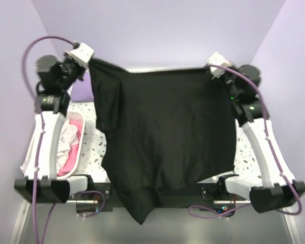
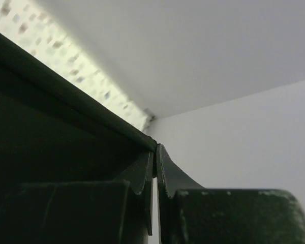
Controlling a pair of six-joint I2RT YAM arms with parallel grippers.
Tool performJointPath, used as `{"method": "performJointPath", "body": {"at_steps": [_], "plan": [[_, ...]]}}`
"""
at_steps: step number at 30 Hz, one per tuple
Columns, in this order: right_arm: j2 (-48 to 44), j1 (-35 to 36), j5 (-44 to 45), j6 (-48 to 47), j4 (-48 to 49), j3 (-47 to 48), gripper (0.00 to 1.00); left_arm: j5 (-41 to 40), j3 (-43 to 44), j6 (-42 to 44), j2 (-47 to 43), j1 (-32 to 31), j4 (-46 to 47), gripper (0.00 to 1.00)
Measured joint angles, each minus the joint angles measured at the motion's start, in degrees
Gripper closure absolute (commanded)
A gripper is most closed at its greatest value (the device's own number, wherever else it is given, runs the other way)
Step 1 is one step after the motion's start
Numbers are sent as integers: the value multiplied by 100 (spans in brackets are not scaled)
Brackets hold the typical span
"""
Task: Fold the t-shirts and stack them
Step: Flatten the tshirt out
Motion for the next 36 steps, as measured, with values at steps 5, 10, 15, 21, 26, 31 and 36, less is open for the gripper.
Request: {"method": "performJointPath", "body": {"at_steps": [5,10,15,21,26,31,36], "plan": [[892,-17,-151,-184,160,-1196,100,85,-828,-13,1215,-317,-52,100],[2243,-28,-190,-275,588,-1394,100,87,-529,-140,2859,-748,-63,100],[3639,-39,-68,-372,872,-1071,100,-17,675,-354,4579,-798,-256,100],[4306,-138,72,-452,887,-610,100,-212,1729,-385,5442,-793,-531,100],[4345,-229,70,-466,916,-367,100,-256,1884,-385,5464,-802,-647,100],[4334,-361,-109,-459,822,-313,100,-433,1283,-385,4972,-848,-778,100],[4192,-540,-470,-474,496,-313,100,-597,511,-374,3950,-896,-1132,100]]}}
